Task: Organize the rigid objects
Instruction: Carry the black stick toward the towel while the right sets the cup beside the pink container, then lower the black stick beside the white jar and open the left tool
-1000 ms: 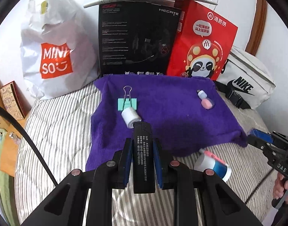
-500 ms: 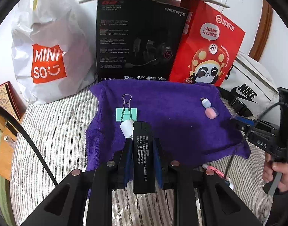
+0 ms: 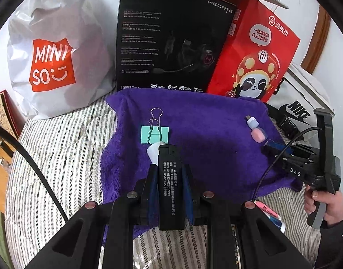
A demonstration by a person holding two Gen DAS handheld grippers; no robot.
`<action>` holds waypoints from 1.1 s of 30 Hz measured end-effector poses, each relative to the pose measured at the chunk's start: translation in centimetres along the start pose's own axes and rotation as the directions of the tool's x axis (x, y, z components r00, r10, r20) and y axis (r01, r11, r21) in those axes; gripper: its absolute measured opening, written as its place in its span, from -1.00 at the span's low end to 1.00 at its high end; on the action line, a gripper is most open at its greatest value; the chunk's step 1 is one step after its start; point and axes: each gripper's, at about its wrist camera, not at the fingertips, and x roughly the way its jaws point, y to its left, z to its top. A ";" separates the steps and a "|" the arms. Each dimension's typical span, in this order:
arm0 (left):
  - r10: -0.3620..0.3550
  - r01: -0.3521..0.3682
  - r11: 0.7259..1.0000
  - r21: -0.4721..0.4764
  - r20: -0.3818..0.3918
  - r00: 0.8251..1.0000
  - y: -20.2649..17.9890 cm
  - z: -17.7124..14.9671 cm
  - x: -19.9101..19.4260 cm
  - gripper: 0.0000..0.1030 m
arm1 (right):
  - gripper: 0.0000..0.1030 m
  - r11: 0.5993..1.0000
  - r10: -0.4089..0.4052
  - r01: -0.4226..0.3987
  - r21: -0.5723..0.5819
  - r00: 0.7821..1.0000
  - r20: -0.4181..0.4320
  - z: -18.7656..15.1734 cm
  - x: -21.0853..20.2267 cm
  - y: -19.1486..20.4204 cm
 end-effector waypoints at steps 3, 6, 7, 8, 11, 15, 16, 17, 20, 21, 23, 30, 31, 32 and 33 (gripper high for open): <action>-0.004 0.004 1.000 0.003 -0.005 1.000 0.0 0.0 0.2 -0.59 | -0.48 1.000 0.003 -0.003 0.005 1.000 -0.009 0.0 0.5 -0.1; -0.004 0.004 1.000 0.012 -0.010 1.000 -0.2 0.1 0.3 -0.59 | -0.48 1.000 0.002 -0.002 0.008 1.000 -0.012 -0.1 0.9 -0.2; -0.003 0.004 1.000 0.014 -0.011 1.000 -0.3 0.1 0.3 -0.59 | -0.48 1.000 0.001 -0.001 0.004 1.000 -0.008 -0.1 0.9 -0.2; -0.007 0.007 1.000 0.016 -0.014 1.000 -0.3 0.1 0.3 -0.59 | -0.48 1.000 0.000 0.000 0.004 1.000 -0.006 -0.2 0.9 -0.2; -0.007 0.008 1.000 0.023 -0.024 1.000 -0.6 0.2 0.6 -0.59 | -0.47 1.000 -0.007 0.007 -0.010 1.000 0.001 -0.2 0.9 -0.1; -0.012 0.013 1.000 0.024 -0.045 0.999 -0.8 0.2 1.1 -0.59 | -0.23 0.999 0.028 -0.028 -0.017 1.000 -0.009 -0.1 0.9 0.0; -0.012 0.012 1.000 0.022 -0.041 0.999 -0.9 0.2 1.1 -0.59 | -0.16 0.999 0.044 -0.044 -0.015 0.999 -0.010 0.0 0.8 0.0; -0.019 0.020 1.000 0.023 -0.043 0.999 -0.9 0.2 1.2 -0.59 | -0.05 0.999 0.054 -0.054 -0.009 0.999 -0.004 -0.1 0.5 0.1; -0.028 0.030 0.999 0.026 -0.050 0.998 -1.3 0.3 1.5 -0.59 | 0.12 1.000 0.018 -0.018 -0.013 1.000 0.024 -0.1 -0.4 0.1; -0.031 0.033 0.999 0.030 -0.056 0.998 -1.5 0.3 1.7 -0.59 | 0.12 1.000 0.007 -0.006 -0.013 0.999 0.031 -0.1 -0.8 0.0; -0.031 0.033 0.999 0.034 -0.060 0.998 -1.7 0.4 2.0 -0.59 | 0.12 1.000 0.001 -0.001 0.007 0.999 0.047 -0.2 -1.8 -0.4; -0.045 0.048 0.998 0.041 -0.083 0.996 -2.8 0.8 4.1 -0.59 | 0.12 0.999 0.007 -0.013 0.053 0.995 0.101 -1.0 -5.9 -1.5; -0.045 0.049 0.998 0.044 -0.092 0.995 -3.0 0.8 4.5 -0.59 | 0.12 0.998 0.007 -0.013 0.054 0.994 0.110 -1.2 -6.4 -1.5; -0.039 0.043 0.998 0.044 -0.099 0.994 -3.0 0.9 4.9 -0.59 | 0.12 0.998 0.009 -0.015 0.053 0.994 0.112 -1.1 -6.5 -1.3; -0.031 0.035 0.998 0.046 -0.102 0.994 -3.1 0.9 5.3 -0.59 | 0.12 0.998 0.012 -0.018 0.052 0.994 0.111 -1.3 -6.8 -1.3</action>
